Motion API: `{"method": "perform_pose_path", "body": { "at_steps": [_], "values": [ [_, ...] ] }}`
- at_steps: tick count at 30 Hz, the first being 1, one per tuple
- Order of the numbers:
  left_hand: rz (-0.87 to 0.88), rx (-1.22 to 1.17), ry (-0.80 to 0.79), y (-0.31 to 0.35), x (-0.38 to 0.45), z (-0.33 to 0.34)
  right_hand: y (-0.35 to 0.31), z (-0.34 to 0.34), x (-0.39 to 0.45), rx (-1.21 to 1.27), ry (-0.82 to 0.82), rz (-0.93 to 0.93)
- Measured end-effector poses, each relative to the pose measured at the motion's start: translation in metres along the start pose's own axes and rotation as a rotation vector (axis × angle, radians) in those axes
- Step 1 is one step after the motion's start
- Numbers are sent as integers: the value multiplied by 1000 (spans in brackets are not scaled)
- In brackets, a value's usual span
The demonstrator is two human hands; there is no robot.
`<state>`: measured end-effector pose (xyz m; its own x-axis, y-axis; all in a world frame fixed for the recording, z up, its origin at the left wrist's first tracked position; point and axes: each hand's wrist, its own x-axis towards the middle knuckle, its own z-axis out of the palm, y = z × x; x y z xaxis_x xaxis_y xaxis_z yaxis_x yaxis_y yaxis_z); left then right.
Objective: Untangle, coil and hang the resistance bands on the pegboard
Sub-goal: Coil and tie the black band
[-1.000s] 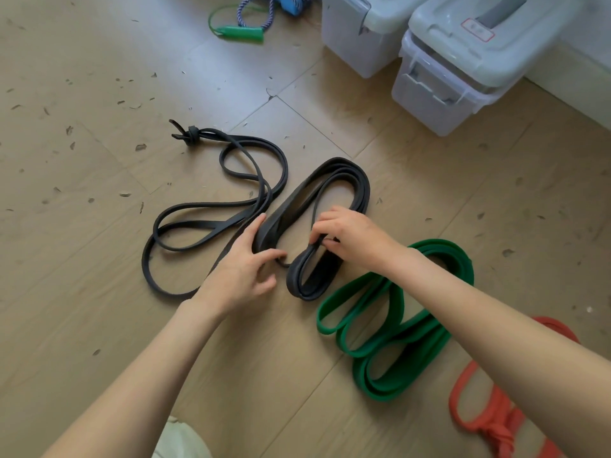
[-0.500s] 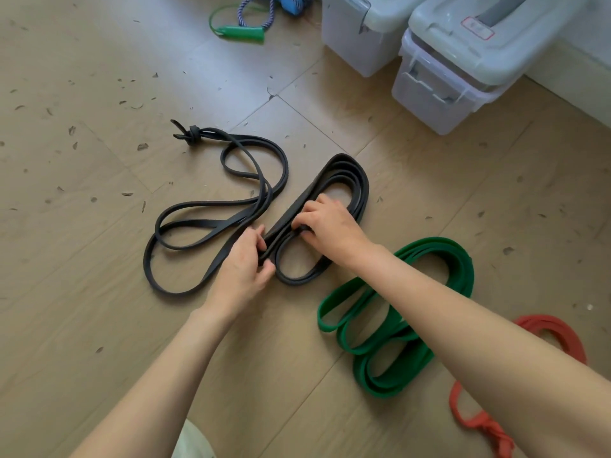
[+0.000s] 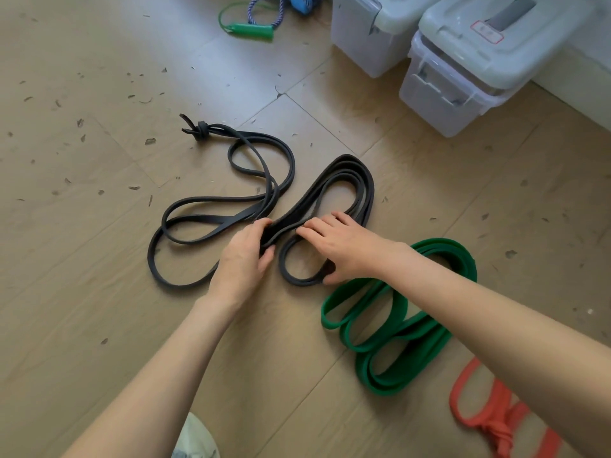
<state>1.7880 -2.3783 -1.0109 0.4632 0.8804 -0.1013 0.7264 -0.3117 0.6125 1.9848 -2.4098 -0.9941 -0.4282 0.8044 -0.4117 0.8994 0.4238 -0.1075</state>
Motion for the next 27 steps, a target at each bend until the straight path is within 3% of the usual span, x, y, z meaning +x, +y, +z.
{"method": "perform_pose_path", "body": {
  "at_steps": [2, 8, 11, 13, 15, 17, 19, 21, 23, 27],
  "values": [
    [9, 45, 19, 1, -1, 3, -4, 2, 1, -54, -19, 4],
    [-68, -23, 80, -3, 1, 0, -9, -5, 14, -25, 271, -12],
    [-56, 63, 58, -10, 0, -2, -11, 1, 13, -4, 259, -4],
    [-43, 115, 42, -13, 0, -5, -3, -1, 4, 174, 222, 22],
    [-4, 172, 14, -11, 0, -6, 14, -9, -3, 463, 265, 109],
    [65, 260, 14, -5, 1, -6, 37, -15, -6, 637, 437, 306],
    [135, 348, 23, 5, 3, -3, 56, -17, 0, 610, 509, 524],
    [174, 409, 18, 17, 7, 3, 65, -15, 14, 589, 411, 658],
    [145, 455, -22, 28, 10, 12, 67, -14, 28, 629, 363, 722],
    [32, 609, 0, 35, 24, 24, 74, -9, 42, 601, 419, 773]
  ]
}}
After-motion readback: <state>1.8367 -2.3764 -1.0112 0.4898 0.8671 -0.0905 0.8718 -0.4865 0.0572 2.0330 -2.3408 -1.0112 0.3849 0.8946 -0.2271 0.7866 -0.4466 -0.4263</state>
